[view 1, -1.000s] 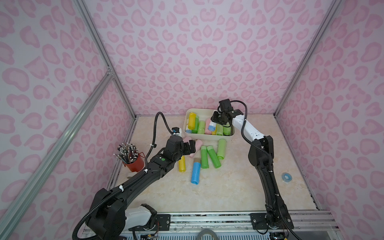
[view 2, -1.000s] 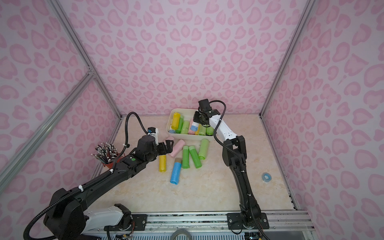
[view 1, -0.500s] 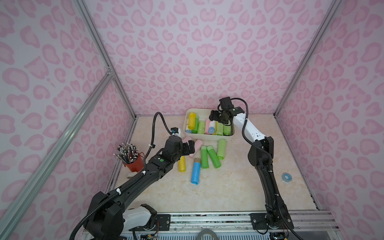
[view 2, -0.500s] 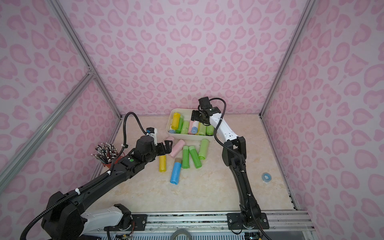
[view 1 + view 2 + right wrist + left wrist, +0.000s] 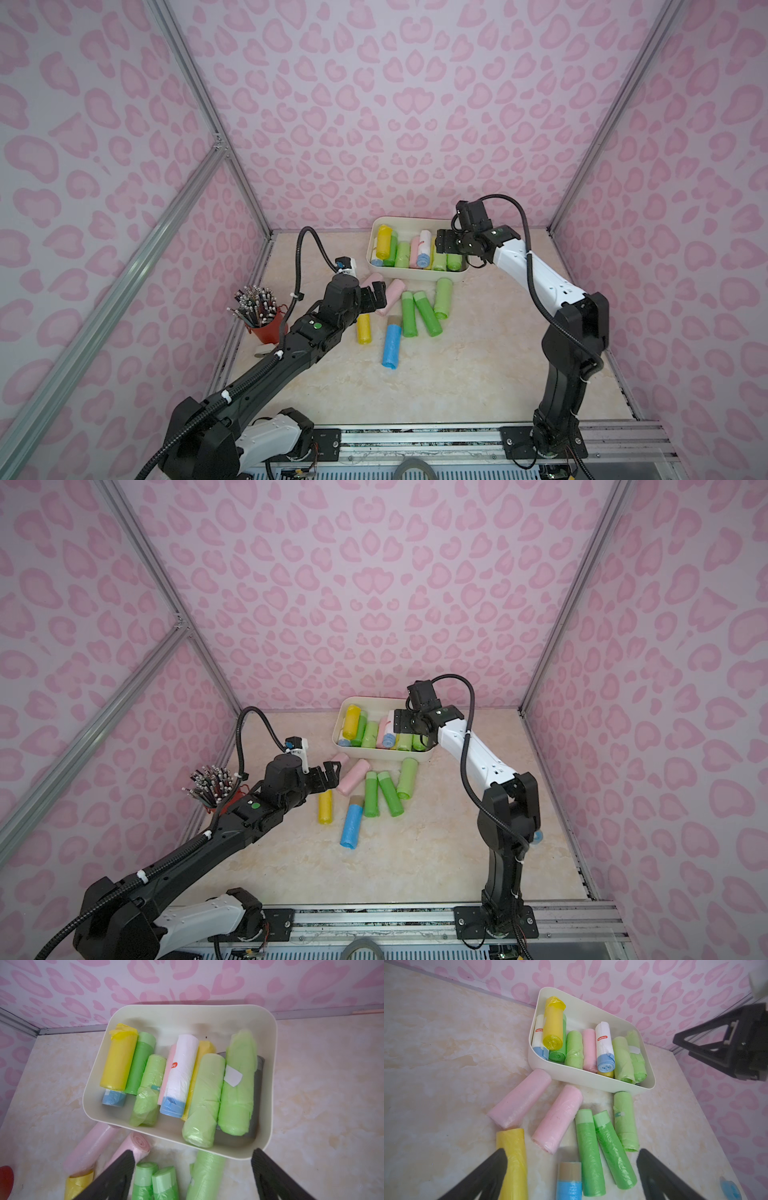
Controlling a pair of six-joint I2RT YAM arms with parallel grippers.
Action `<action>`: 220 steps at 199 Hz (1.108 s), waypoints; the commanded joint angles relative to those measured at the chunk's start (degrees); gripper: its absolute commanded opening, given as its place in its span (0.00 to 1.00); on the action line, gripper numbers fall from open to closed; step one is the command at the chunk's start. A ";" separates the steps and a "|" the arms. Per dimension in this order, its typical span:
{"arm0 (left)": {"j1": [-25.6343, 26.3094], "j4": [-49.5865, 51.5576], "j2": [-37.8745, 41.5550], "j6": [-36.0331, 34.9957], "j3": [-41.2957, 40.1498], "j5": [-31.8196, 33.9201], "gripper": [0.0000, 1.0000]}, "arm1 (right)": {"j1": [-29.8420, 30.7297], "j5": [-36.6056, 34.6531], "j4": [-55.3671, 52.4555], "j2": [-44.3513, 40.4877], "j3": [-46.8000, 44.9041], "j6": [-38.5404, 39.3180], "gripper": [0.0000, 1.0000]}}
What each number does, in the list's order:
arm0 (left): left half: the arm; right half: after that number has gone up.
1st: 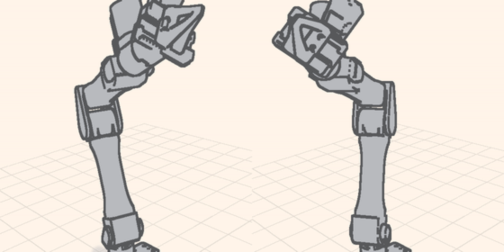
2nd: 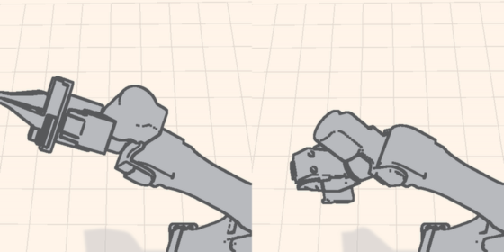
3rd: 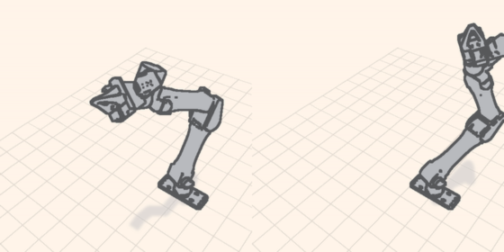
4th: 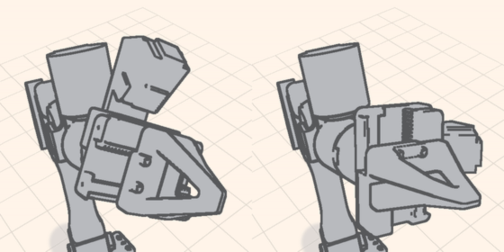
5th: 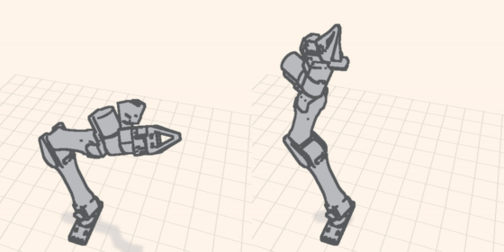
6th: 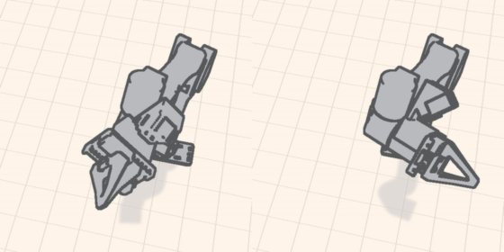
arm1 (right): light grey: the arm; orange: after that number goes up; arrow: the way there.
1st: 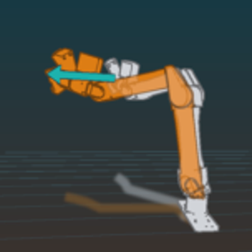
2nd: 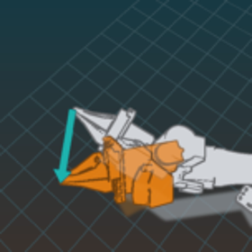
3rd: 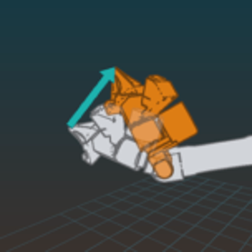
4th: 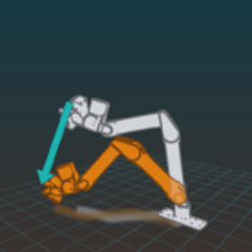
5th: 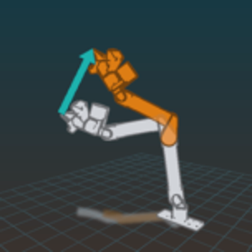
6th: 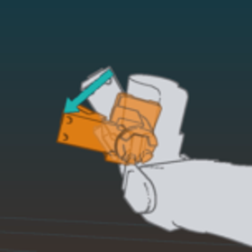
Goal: Put the roll of trash bags into the storage box
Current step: Place the roll of trash bags in the storage box, then pick up the roll of trash bags from the center of the board.
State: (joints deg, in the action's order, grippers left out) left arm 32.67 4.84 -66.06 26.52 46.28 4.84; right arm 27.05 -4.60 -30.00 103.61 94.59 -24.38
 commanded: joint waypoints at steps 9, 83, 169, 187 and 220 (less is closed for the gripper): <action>0.46 -0.25 1.32 1.15 -1.22 0.00 1.00 | 0.20 -3.31 10.10 -10.65 -15.53 -0.77 0.89; 3.74 0.88 3.02 3.01 -3.54 0.51 1.00 | -0.42 3.65 11.57 -27.76 -34.98 -6.25 0.89; 9.88 4.01 -1.88 4.15 -4.01 -0.27 0.99 | -0.59 9.25 13.22 -34.56 -42.34 -12.47 0.90; 12.15 4.67 -3.71 4.25 -3.63 -0.08 0.99 | -0.59 9.09 13.27 -34.97 -43.31 -13.23 0.90; 14.12 7.70 -6.87 4.24 -1.78 1.18 0.96 | -0.75 8.89 13.25 -34.95 -43.54 -13.59 0.90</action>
State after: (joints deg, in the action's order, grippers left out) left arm 45.93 10.22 -71.53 30.30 43.11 4.71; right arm 26.39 3.68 -17.50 68.62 51.20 -36.97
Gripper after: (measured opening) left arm 0.969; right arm 0.895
